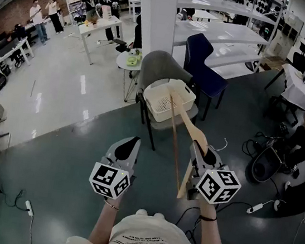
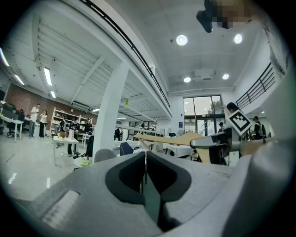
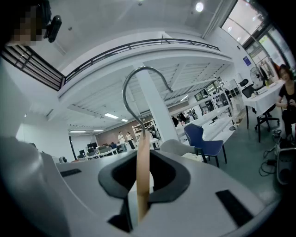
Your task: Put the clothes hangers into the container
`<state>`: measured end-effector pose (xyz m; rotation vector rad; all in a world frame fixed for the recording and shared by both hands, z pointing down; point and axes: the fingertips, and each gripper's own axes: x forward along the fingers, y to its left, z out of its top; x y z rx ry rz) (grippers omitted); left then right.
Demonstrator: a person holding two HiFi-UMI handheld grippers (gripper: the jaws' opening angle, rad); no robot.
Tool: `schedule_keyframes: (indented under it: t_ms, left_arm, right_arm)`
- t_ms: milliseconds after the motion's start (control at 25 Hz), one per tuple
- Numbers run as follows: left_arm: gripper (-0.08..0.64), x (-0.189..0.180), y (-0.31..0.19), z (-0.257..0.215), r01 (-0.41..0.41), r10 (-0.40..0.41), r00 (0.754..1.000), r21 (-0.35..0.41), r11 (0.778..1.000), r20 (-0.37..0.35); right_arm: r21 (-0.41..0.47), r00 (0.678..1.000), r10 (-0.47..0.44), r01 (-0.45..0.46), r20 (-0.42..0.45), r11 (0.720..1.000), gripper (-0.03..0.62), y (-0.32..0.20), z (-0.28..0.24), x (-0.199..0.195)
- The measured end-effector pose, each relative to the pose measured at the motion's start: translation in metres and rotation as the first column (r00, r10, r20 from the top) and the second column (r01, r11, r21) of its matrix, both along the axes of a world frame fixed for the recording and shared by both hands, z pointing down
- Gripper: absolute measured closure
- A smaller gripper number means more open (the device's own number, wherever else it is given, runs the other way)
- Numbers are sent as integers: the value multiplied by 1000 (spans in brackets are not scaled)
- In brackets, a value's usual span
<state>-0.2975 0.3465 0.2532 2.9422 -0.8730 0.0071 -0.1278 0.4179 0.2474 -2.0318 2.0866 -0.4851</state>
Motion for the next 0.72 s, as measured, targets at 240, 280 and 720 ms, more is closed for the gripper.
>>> schedule_keyframes:
  t_ms: [240,280,720]
  left_arm:
    - [534,2,0,-1,6,-6,1000,-8,1000,7]
    - [534,2,-1,-1,8,-8,1000,-9,1000,7]
    - [534,28,-3,-3,28,-28,1000,6,1000,-12]
  right_arm:
    - [-20,1000,10,-10,4,1000,537,0,3,8]
    - [-18,1000,8,-8,8,1000,537,0,3,9]
    - [21,999,-28,27,27,999,537,2,4,43]
